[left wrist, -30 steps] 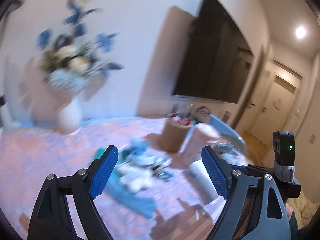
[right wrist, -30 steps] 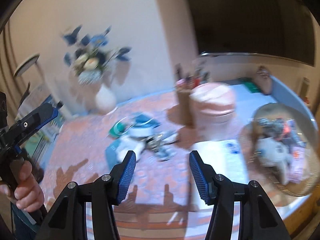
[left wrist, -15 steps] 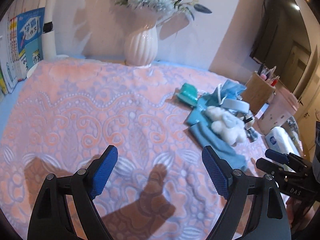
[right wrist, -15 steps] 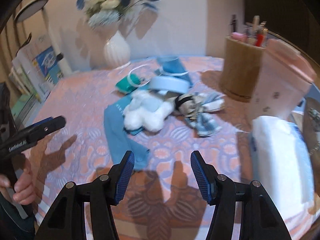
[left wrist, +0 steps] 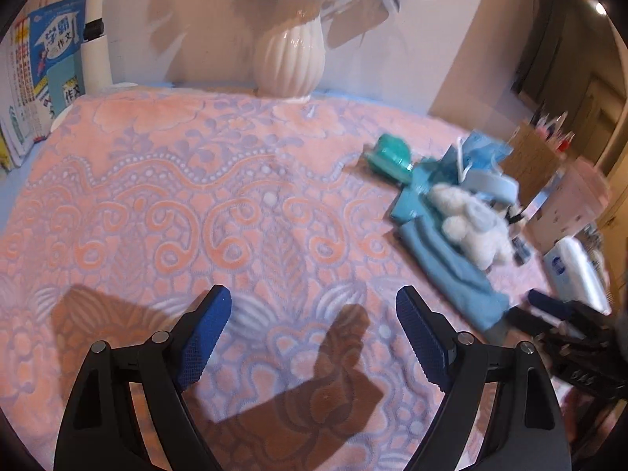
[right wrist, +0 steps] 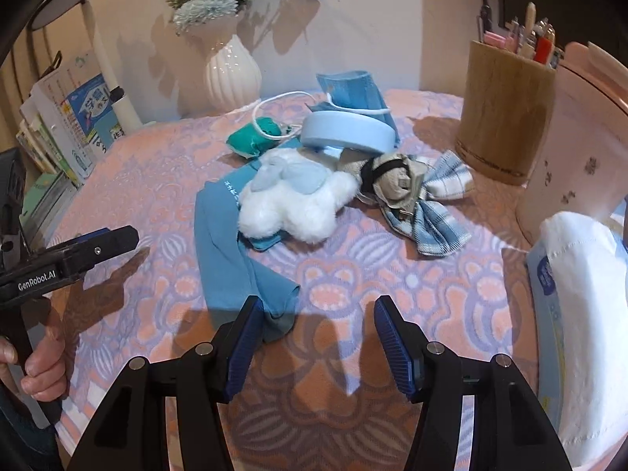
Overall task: Organize books
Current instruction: 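Move both grippers back over the blanket toward the remaining items, then grasp the blue cloth with the left gripper while the right grasps the white plush bear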
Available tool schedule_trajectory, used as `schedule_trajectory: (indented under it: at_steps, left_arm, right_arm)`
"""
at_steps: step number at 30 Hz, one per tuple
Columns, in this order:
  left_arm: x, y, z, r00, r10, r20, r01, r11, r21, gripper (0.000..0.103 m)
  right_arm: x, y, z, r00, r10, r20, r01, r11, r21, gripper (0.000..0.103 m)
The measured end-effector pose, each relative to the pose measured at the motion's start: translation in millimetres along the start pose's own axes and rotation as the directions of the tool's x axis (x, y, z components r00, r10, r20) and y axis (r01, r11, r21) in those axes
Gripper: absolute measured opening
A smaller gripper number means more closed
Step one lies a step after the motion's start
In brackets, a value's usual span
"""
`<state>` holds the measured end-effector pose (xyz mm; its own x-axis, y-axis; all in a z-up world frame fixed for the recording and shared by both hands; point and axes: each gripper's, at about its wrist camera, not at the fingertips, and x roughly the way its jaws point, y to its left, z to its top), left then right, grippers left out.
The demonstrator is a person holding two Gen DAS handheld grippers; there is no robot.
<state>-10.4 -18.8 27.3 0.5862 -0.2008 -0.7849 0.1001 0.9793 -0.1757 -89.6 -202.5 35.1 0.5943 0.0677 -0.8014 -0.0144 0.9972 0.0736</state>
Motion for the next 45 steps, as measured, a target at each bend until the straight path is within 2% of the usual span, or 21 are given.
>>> schedule_trajectory:
  at_steps: [1,3,5,6,7,8,9,10,13,16,18,24,28,29,30,31,33,37,42,44,45]
  left_arm:
    - [-4.2,-6.4,1.8,1.0,0.001,-0.015,-0.001,1.0,0.013,0.084]
    - [-19.8,-25.8,7.6,1.0,-0.011,0.014,0.01,0.998,0.07,0.085]
    - [-32.5,-48.2,13.5,0.997,-0.022,0.071,0.012,0.99,0.141,0.085]
    - [-33.6,-56.1,15.5,0.995,-0.058,0.08,0.044,0.986,0.162,0.087]
    - [-30.8,-61.6,16.9,0.993,-0.093,0.074,0.08,0.983,0.167,0.087]
    - [-23.3,-66.9,17.9,0.991,-0.121,0.053,0.111,0.98,0.163,0.087]
    - [-13.7,-71.9,18.0,0.987,-0.154,0.032,0.148,0.977,0.156,0.087]
    - [-4.2,-76.4,17.3,0.983,-0.184,0.009,0.18,0.972,0.152,0.087]
    - [18.6,-92.6,13.2,0.978,-0.2,-0.062,0.207,0.965,0.162,0.087]
    - [26.3,-107.0,8.3,0.982,-0.175,-0.07,0.186,0.961,0.206,0.087]
    - [31.1,-111.8,5.2,0.987,-0.14,-0.078,0.155,0.961,0.23,0.087]
    - [29.4,-92.1,-3.7,0.996,0.002,-0.089,0.021,0.967,0.253,0.081]
    - [22.9,-63.6,-0.7,0.995,0.016,-0.096,0.002,0.984,0.179,0.077]
    - [20.7,-58.3,0.3,0.995,0.006,-0.097,0.01,0.987,0.162,0.077]
    - [20.8,-57.9,0.5,0.995,0.004,-0.1,0.012,0.987,0.159,0.077]
    - [19.5,-57.2,0.8,0.995,0.004,-0.102,0.012,0.987,0.158,0.077]
    - [19.1,-55.9,3.1,0.995,-0.013,-0.103,0.029,0.988,0.152,0.077]
    - [17.9,-50.4,5.0,0.992,-0.063,-0.105,0.075,0.992,0.106,0.077]
    - [22.7,-53.7,10.1,0.992,-0.075,-0.102,0.084,0.993,0.086,0.076]
    - [23.9,-58.3,10.7,0.993,-0.075,-0.089,0.084,0.992,0.098,0.064]
    - [27.5,-59.0,12.4,0.993,-0.081,-0.084,0.09,0.99,0.104,0.047]
  right_arm:
    - [-5.4,-1.2,2.5,1.0,-0.02,-0.018,0.02,0.999,0.027,0.057]
    - [-22.1,-0.6,9.7,0.998,-0.045,-0.032,0.047,0.998,0.051,0.057]
    - [-35.6,0.4,21.2,0.999,-0.024,-0.029,0.026,0.997,0.076,0.058]
    - [-41.3,-0.8,28.0,1.0,0.002,-0.027,0.001,0.995,0.097,0.062]
    - [-45.3,-3.1,35.3,0.999,0.043,-0.025,-0.039,0.992,0.123,0.068]
    - [-46.5,-6.2,41.0,0.997,0.08,-0.022,-0.076,0.985,0.154,0.081]
    - [-45.5,-10.1,45.6,0.994,0.107,-0.018,-0.102,0.977,0.186,0.088]
    - [-41.7,-14.9,49.3,0.991,0.132,-0.014,-0.126,0.967,0.224,0.088]
    - [-16.2,-25.7,58.1,0.978,0.208,-0.032,-0.189,0.935,0.302,0.088]
    - [10.7,-34.0,58.6,0.966,0.253,-0.056,-0.215,0.902,0.375,0.088]
    - [23.2,-36.4,60.6,0.966,0.253,-0.056,-0.212,0.895,0.392,0.088]
    - [44.6,-19.9,72.1,0.976,0.208,-0.062,-0.175,0.924,0.34,0.088]
    - [58.5,-4.7,79.5,0.986,0.149,-0.079,-0.122,0.952,0.281,0.088]
    - [59.7,-2.3,79.5,0.988,0.131,-0.077,-0.106,0.958,0.265,0.085]
    - [59.7,-0.3,79.6,0.992,0.107,-0.071,-0.087,0.965,0.248,0.069]
    - [59.0,1.7,79.2,0.994,0.081,-0.068,-0.064,0.972,0.225,0.059]
    - [56.5,2.2,77.7,0.994,0.081,-0.068,-0.065,0.977,0.204,0.051]
    - [36.3,-6.7,65.6,0.989,0.137,-0.054,-0.123,0.97,0.211,0.047]
    - [10.0,-14.2,32.3,0.97,0.224,-0.096,-0.198,0.955,0.221,0.047]
    - [1.0,-16.5,20.9,0.967,0.231,-0.11,-0.204,0.955,0.216,0.047]
    - [-3.5,-16.7,16.4,0.967,0.228,-0.113,-0.202,0.957,0.206,0.047]
